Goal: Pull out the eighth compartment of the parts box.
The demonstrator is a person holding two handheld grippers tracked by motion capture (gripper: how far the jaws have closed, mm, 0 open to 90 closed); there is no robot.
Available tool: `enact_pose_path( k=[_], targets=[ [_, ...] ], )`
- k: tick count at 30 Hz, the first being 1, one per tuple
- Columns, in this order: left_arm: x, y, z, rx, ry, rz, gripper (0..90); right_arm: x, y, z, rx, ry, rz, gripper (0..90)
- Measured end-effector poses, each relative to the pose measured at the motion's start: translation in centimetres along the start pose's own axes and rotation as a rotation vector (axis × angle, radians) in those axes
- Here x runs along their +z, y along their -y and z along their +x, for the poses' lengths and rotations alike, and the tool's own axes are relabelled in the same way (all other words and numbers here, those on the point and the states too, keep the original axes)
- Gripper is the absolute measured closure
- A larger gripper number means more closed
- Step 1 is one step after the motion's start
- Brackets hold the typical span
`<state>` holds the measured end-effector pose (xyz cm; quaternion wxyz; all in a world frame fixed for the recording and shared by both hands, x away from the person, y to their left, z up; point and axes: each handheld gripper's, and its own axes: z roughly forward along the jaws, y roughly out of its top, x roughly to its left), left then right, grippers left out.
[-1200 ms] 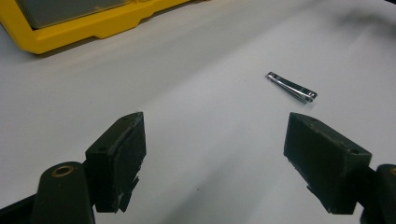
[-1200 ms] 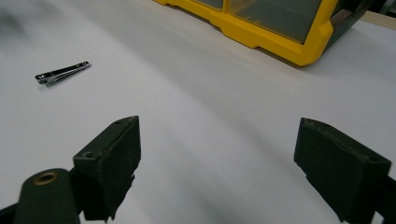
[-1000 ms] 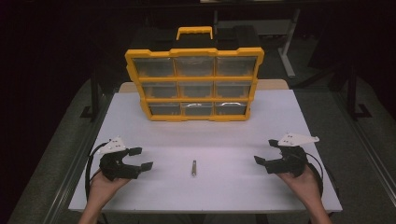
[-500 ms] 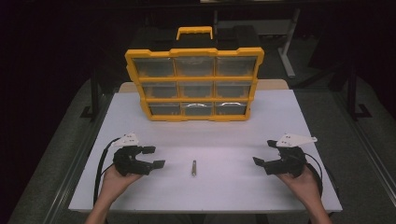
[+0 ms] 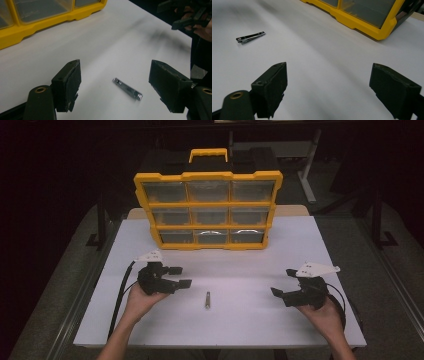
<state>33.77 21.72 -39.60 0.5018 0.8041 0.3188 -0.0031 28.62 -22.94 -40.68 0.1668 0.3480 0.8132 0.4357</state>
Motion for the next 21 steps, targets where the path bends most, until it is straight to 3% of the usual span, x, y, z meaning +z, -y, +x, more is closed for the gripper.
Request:
enact_pose_path(
  k=[7, 11, 16, 18, 20, 21],
  targets=[
    [1.9, -1.5, 0.8, -0.064, 0.026, -0.064, 30.3, 0.1, -0.2, 0.1, -0.009, -0.005, -0.004, 13.9],
    [3.0, -2.4, 1.4, -0.076, 0.007, -0.085, 31.9, 0.2, -0.3, 0.1, -0.017, -0.004, -0.003, 13.9],
    [4.3, -3.1, 2.8, -0.165, -0.014, -0.138, 35.7, 0.2, -0.3, 0.0, -0.025, -0.005, -0.007, 14.0],
    [4.5, -3.2, 3.0, -0.181, -0.012, -0.154, 37.4, 0.2, -0.3, 0.0, -0.025, -0.005, -0.008, 13.9],
    [5.1, -3.3, 3.4, -0.238, -0.020, -0.194, 39.4, 0.2, -0.3, 0.1, -0.024, -0.006, -0.009, 14.0],
    [5.1, -3.3, 3.4, -0.238, -0.020, -0.194, 40.5, 0.2, -0.3, 0.1, -0.024, -0.006, -0.009, 14.0]
  ],
)
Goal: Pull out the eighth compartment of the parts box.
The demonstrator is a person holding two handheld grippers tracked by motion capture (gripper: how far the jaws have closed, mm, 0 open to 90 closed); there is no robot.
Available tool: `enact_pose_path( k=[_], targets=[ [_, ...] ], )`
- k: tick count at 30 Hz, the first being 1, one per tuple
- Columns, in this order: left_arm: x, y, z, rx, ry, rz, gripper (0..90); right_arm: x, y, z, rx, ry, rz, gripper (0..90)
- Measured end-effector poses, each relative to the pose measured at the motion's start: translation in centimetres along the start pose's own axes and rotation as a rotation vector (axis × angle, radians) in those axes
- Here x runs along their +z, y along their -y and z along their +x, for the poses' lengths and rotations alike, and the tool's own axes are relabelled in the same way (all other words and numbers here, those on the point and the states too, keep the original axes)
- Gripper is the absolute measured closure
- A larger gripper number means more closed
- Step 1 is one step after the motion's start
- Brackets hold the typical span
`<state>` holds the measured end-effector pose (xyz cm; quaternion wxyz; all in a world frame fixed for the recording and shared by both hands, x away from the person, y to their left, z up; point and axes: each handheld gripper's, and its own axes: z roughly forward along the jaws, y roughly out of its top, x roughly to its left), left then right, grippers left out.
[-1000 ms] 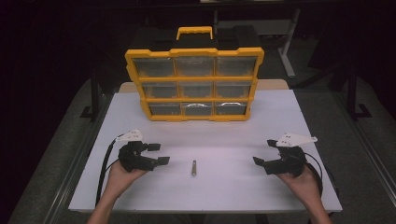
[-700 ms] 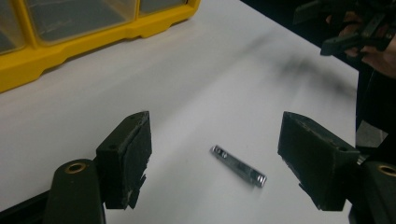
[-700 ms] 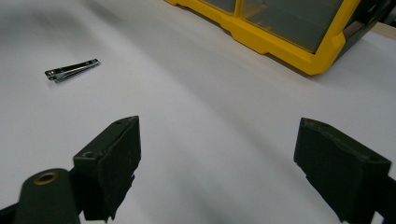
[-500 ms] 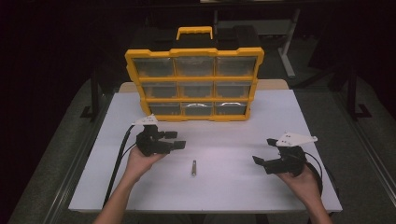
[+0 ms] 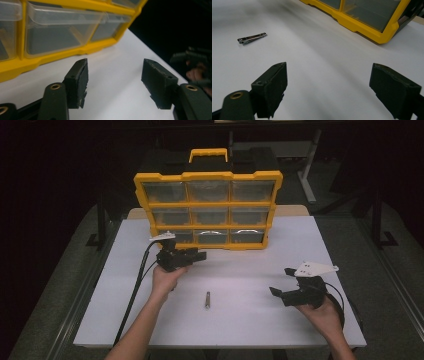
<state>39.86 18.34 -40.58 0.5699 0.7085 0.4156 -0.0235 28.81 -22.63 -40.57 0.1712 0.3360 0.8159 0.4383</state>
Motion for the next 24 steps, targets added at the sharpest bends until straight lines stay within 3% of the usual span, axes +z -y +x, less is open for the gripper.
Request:
enact_pose_path(
  k=[5, 11, 12, 15, 16, 24],
  targets=[
    [1.1, -0.2, 0.7, -0.099, -0.012, -0.064, 44.9, 0.1, -0.1, 0.0, -0.002, -0.004, -0.004, 13.9],
    [2.3, -0.6, 1.5, -0.184, -0.020, -0.156, 52.4, 0.2, 0.0, 0.0, -0.004, -0.008, -0.002, 14.0],
    [2.6, -0.6, 1.8, -0.218, -0.023, -0.182, 55.6, 0.2, 0.0, 0.0, -0.003, -0.010, -0.003, 13.9],
    [3.1, -0.4, 2.1, -0.248, -0.034, -0.206, 57.7, 0.2, 0.0, 0.0, -0.003, -0.010, -0.004, 13.9],
    [3.5, -0.3, 2.4, -0.281, -0.025, -0.225, 59.8, 0.2, 0.0, -0.1, 0.001, -0.012, -0.003, 13.9],
    [5.0, 0.1, 2.9, -0.354, -0.008, -0.273, 63.8, 0.1, 0.1, -0.1, 0.007, -0.014, -0.008, 13.9]
  ],
)
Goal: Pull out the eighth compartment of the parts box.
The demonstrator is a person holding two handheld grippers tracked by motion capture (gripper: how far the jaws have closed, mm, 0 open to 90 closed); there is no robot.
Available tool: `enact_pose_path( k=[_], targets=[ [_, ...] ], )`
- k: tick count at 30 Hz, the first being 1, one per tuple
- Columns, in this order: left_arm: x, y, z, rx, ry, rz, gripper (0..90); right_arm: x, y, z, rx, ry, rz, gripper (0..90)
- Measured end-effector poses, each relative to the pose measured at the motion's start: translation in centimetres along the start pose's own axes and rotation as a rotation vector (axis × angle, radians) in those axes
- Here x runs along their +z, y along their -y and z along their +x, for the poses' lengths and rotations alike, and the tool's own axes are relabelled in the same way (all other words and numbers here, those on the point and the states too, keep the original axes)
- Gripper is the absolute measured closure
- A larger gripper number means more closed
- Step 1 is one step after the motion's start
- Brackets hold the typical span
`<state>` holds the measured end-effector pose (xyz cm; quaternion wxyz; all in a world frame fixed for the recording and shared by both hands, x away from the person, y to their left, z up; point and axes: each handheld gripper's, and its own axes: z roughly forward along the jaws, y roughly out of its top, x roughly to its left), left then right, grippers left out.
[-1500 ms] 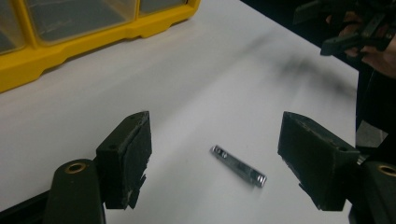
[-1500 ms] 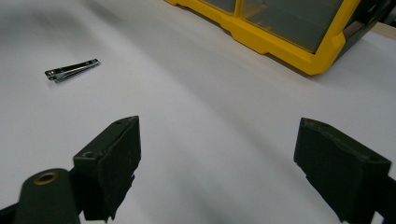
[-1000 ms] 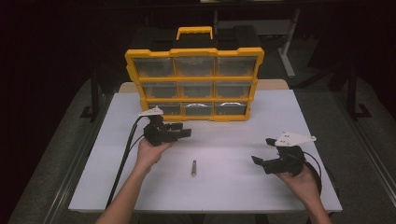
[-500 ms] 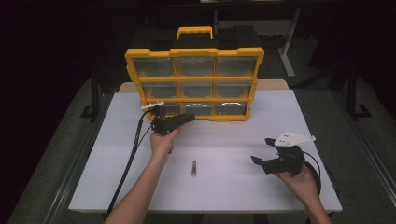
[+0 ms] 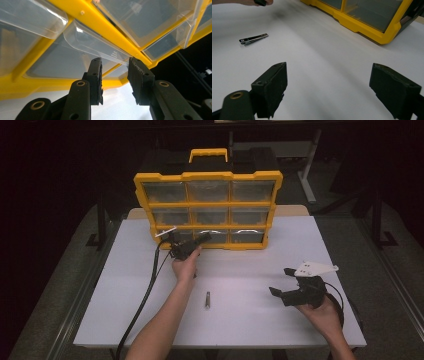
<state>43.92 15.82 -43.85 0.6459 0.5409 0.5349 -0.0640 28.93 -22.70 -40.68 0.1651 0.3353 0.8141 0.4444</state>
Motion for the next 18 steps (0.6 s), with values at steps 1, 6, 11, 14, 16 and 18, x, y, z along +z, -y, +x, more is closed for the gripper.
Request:
enact_pose_path(
  k=[1, 6, 11, 14, 16, 18],
  targets=[
    [0.1, 0.0, 0.0, -0.004, -0.004, -0.005, 63.9, 0.0, 0.0, 0.0, 0.002, 0.002, -0.002, 13.9],
    [0.6, 0.1, 0.2, -0.037, -0.003, -0.021, 67.0, -0.2, 0.1, -0.2, 0.005, 0.001, -0.002, 14.0],
    [1.2, 0.2, 0.5, -0.081, -0.001, -0.049, 69.7, -0.1, 0.1, -0.2, 0.005, -0.002, 0.000, 14.0],
    [1.4, 0.4, 0.5, -0.088, 0.003, -0.058, 73.2, -0.2, 0.2, -0.3, 0.008, -0.004, -0.004, 14.0],
    [1.5, 0.6, 0.5, -0.095, 0.011, -0.067, 74.8, -0.2, 0.2, -0.4, 0.010, -0.004, -0.004, 13.9],
    [1.5, 0.7, 0.5, -0.096, 0.012, -0.077, 75.2, -0.2, 0.3, -0.4, 0.014, -0.006, -0.004, 13.9]
  ],
)
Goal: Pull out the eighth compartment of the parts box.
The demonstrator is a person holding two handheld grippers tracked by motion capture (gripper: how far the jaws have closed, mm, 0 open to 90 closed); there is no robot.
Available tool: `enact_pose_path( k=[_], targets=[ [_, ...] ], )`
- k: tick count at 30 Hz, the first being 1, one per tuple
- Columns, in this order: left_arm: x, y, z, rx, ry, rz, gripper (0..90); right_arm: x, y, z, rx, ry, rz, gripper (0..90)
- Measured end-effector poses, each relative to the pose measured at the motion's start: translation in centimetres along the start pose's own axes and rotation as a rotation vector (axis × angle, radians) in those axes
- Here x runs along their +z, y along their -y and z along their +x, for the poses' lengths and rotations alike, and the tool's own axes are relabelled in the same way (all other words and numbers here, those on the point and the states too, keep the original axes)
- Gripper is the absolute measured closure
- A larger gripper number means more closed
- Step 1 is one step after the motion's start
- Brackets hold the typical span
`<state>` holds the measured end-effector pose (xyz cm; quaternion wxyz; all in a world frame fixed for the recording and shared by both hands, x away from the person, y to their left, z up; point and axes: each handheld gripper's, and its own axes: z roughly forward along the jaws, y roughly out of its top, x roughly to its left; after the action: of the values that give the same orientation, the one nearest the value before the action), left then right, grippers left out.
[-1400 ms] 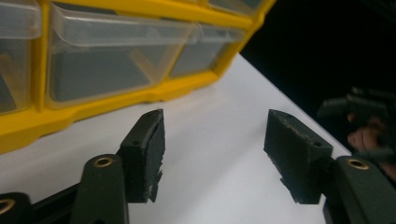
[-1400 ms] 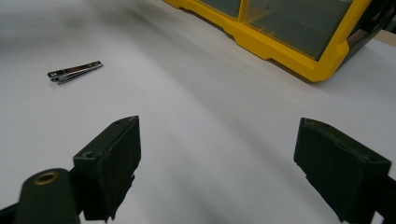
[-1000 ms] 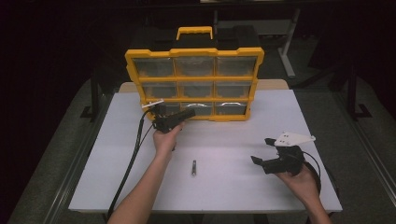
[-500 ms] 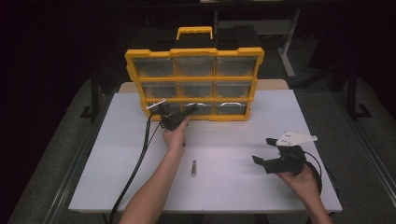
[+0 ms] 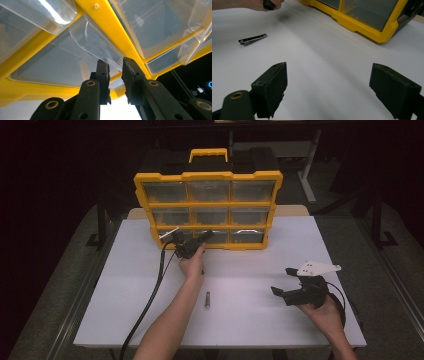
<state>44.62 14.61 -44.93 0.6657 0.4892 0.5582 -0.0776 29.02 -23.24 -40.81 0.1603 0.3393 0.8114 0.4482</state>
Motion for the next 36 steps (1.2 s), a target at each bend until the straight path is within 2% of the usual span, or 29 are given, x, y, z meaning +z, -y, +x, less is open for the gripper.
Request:
enact_pose_path(
  k=[9, 17, 36],
  targets=[
    [-0.5, 0.4, 0.3, -0.024, 0.028, -0.031, 77.1, 0.1, 0.1, 0.0, -0.002, -0.002, 0.003, 14.0],
    [-1.0, 0.7, 0.3, -0.035, 0.038, -0.032, 78.2, 0.2, 0.1, 0.1, 0.001, -0.005, 0.007, 14.0],
    [-2.6, 1.7, -0.4, -0.025, 0.055, 0.004, 79.0, 0.3, 0.1, 0.1, 0.001, -0.007, 0.010, 14.0]
  ],
)
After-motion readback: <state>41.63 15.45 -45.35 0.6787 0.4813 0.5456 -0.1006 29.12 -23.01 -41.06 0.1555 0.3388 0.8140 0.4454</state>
